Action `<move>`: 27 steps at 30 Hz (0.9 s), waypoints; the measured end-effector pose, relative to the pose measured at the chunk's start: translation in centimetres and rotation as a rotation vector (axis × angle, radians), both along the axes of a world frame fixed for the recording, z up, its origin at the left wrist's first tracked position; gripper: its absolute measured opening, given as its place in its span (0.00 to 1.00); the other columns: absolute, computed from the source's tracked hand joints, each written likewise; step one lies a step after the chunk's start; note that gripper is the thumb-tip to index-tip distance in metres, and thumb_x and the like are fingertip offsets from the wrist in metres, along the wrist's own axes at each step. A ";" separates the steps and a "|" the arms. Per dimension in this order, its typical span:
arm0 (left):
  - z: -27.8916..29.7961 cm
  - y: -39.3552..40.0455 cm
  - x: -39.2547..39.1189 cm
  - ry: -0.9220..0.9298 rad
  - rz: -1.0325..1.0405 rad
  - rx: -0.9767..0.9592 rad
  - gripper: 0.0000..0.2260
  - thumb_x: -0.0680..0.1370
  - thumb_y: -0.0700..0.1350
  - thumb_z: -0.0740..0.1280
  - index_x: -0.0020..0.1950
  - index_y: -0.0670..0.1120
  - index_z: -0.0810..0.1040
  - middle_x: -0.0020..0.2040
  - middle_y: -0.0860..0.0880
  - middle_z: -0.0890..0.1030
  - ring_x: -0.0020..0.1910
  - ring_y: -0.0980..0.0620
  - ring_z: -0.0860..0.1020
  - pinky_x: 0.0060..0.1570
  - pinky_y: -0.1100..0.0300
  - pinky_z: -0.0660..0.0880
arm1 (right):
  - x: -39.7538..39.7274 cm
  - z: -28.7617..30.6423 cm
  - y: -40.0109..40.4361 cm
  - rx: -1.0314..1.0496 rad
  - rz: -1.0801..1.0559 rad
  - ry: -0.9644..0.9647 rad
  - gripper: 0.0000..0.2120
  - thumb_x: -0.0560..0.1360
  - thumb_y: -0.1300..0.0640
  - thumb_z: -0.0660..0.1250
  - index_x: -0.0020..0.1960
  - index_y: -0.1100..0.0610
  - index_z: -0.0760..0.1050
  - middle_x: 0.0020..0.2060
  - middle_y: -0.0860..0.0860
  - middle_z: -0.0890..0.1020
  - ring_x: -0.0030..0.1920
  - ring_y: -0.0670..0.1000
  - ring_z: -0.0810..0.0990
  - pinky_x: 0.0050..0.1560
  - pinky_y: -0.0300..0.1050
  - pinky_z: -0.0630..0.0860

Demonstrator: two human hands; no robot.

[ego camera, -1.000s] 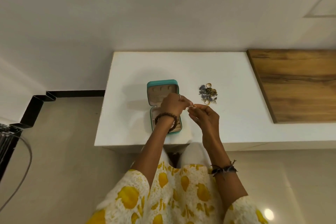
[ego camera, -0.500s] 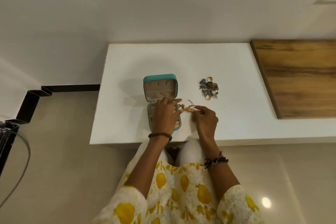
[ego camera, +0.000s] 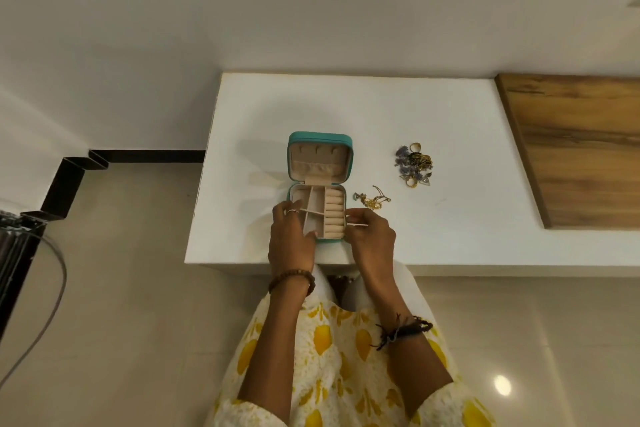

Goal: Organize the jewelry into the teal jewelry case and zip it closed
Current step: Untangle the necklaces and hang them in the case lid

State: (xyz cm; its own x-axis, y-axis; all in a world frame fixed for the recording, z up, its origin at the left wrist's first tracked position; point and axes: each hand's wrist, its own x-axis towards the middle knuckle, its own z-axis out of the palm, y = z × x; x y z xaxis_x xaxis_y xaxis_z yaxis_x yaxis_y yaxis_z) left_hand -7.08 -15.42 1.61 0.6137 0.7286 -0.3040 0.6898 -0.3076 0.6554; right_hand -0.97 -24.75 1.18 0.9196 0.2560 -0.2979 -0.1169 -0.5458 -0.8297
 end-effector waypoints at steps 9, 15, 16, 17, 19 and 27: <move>-0.4 3.5 0.2 -0.119 0.040 -0.039 0.26 0.73 0.38 0.68 0.70 0.44 0.64 0.74 0.48 0.60 0.71 0.48 0.63 0.67 0.54 0.63 | 1.0 -1.2 3.8 0.121 0.073 -0.085 0.14 0.72 0.69 0.63 0.55 0.60 0.79 0.48 0.51 0.82 0.42 0.44 0.79 0.43 0.24 0.72; -1.2 5.0 1.0 -0.115 0.083 0.032 0.26 0.76 0.37 0.64 0.72 0.45 0.61 0.75 0.47 0.58 0.73 0.48 0.59 0.69 0.55 0.61 | 1.6 -1.4 6.0 0.205 0.081 -0.052 0.14 0.72 0.68 0.64 0.55 0.60 0.79 0.50 0.53 0.83 0.43 0.43 0.79 0.43 0.22 0.71; -1.2 5.1 1.1 -0.108 0.083 0.047 0.26 0.76 0.36 0.64 0.73 0.45 0.60 0.75 0.47 0.58 0.74 0.48 0.58 0.70 0.54 0.60 | 1.7 -1.4 6.2 0.202 0.090 -0.051 0.13 0.73 0.68 0.64 0.55 0.60 0.79 0.51 0.54 0.83 0.43 0.42 0.78 0.43 0.21 0.71; -1.2 5.0 1.2 -0.094 0.082 0.064 0.27 0.76 0.36 0.63 0.73 0.45 0.60 0.75 0.46 0.58 0.74 0.47 0.57 0.70 0.54 0.60 | 1.8 -1.4 6.4 0.198 0.102 -0.048 0.13 0.73 0.68 0.63 0.55 0.60 0.79 0.51 0.54 0.83 0.43 0.42 0.78 0.43 0.21 0.70; -0.8 4.4 1.3 -0.051 0.074 0.120 0.25 0.77 0.36 0.62 0.73 0.44 0.60 0.75 0.46 0.57 0.75 0.47 0.54 0.70 0.52 0.60 | 2.0 -1.2 6.2 0.194 0.138 -0.041 0.13 0.74 0.68 0.63 0.55 0.61 0.79 0.51 0.54 0.83 0.44 0.43 0.78 0.43 0.21 0.70; 1.7 -0.2 2.8 -0.206 -0.089 0.220 0.14 0.79 0.37 0.58 0.63 0.44 0.73 0.67 0.47 0.71 0.68 0.51 0.67 0.63 0.58 0.68 | 4.9 0.4 1.8 0.124 0.085 -0.139 0.09 0.75 0.66 0.63 0.52 0.62 0.80 0.43 0.57 0.84 0.41 0.52 0.82 0.47 0.49 0.81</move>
